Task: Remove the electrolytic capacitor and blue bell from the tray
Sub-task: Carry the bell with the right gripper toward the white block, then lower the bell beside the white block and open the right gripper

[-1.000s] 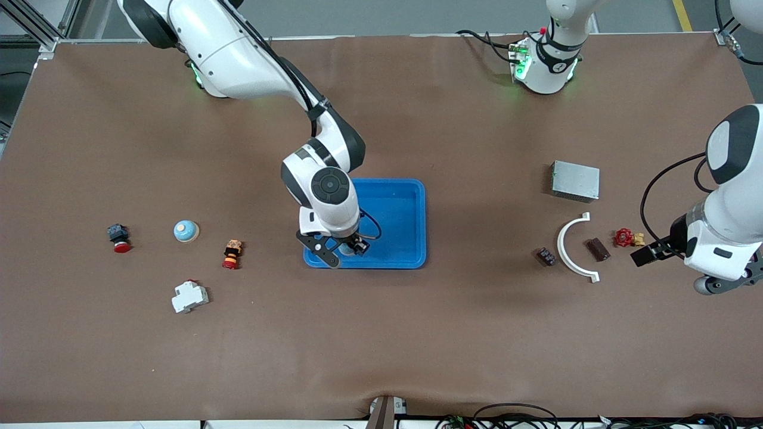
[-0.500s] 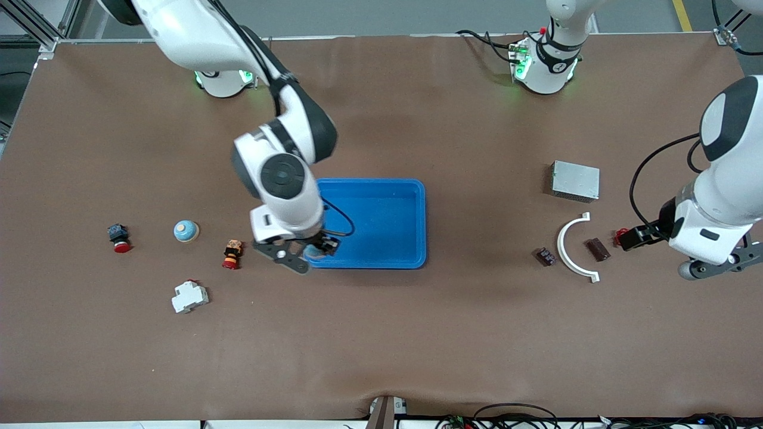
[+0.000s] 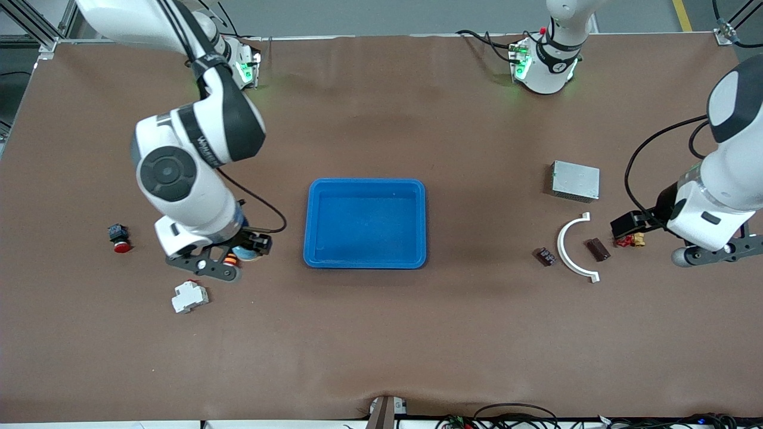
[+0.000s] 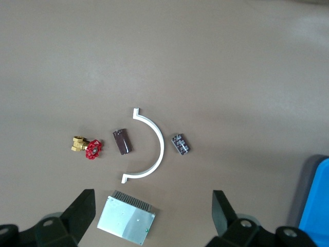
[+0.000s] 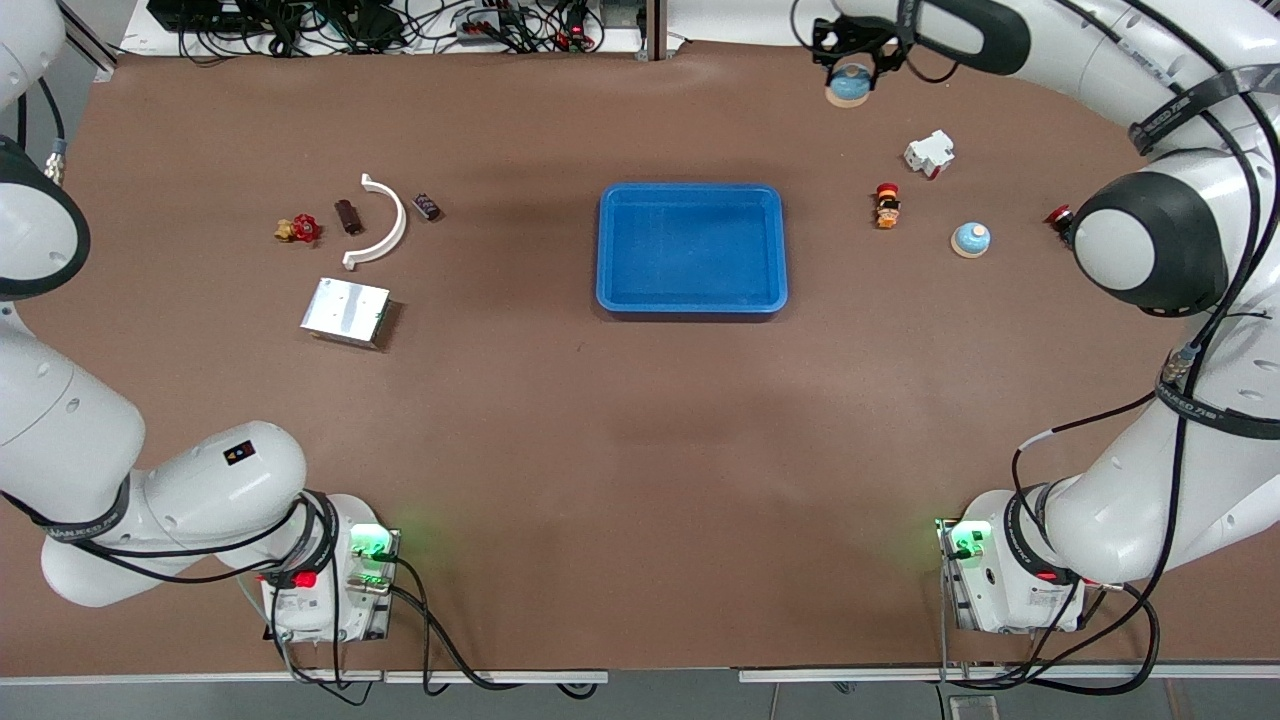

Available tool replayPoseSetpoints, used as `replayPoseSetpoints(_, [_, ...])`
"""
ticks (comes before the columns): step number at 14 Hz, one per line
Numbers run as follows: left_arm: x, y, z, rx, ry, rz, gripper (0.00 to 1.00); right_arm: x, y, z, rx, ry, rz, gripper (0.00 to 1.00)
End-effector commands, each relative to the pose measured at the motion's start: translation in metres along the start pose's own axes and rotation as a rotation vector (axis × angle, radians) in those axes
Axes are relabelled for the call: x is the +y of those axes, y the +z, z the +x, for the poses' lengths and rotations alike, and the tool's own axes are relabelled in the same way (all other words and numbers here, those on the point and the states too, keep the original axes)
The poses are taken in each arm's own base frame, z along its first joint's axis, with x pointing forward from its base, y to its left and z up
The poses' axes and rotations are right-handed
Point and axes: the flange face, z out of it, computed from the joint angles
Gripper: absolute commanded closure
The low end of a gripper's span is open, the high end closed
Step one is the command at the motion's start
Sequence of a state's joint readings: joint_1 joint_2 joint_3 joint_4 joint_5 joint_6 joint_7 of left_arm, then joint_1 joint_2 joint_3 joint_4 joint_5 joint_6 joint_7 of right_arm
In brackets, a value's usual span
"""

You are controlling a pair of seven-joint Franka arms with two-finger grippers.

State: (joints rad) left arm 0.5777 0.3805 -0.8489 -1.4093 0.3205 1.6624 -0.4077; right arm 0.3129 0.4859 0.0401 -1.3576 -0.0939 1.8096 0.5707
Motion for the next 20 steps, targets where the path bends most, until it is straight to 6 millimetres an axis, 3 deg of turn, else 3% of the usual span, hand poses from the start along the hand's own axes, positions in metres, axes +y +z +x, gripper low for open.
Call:
replayPoseSetpoints(1, [-0.016, -0.028, -0.010, -0.018, 0.062, 0.007, 0.00, 0.045, 0.008, 0.019, -0.023, -0.107, 0.002, 1.00])
replayPoseSetpoints(4, [-0.012, -0.051, -0.021, 0.021, 0.074, 0.038, 0.00, 0.096, 0.033, 0.051, -0.013, -0.180, 0.013, 1.00])
replayPoseSetpoints(8, [-0.010, -0.081, -0.040, 0.051, 0.124, 0.059, 0.00, 0.150, 0.088, 0.082, -0.029, -0.311, 0.019, 1.00])
replayPoseSetpoints(9, [0.000, -0.083, -0.048, 0.045, 0.132, 0.058, 0.00, 0.163, 0.100, 0.088, -0.027, -0.334, 0.022, 1.00])
replayPoseSetpoints(11, [-0.010, -0.087, -0.061, 0.012, 0.109, -0.023, 0.00, 0.191, 0.127, 0.099, -0.032, -0.395, 0.029, 1.00])
replayPoseSetpoints(16, [-0.008, -0.096, -0.095, 0.019, 0.152, -0.060, 0.00, 0.255, 0.186, 0.113, -0.017, -0.501, 0.043, 1.00])
replayPoseSetpoints(20, [-0.026, -0.105, -0.102, 0.018, 0.170, -0.055, 0.00, 0.297, 0.234, 0.117, -0.002, -0.557, 0.069, 1.00])
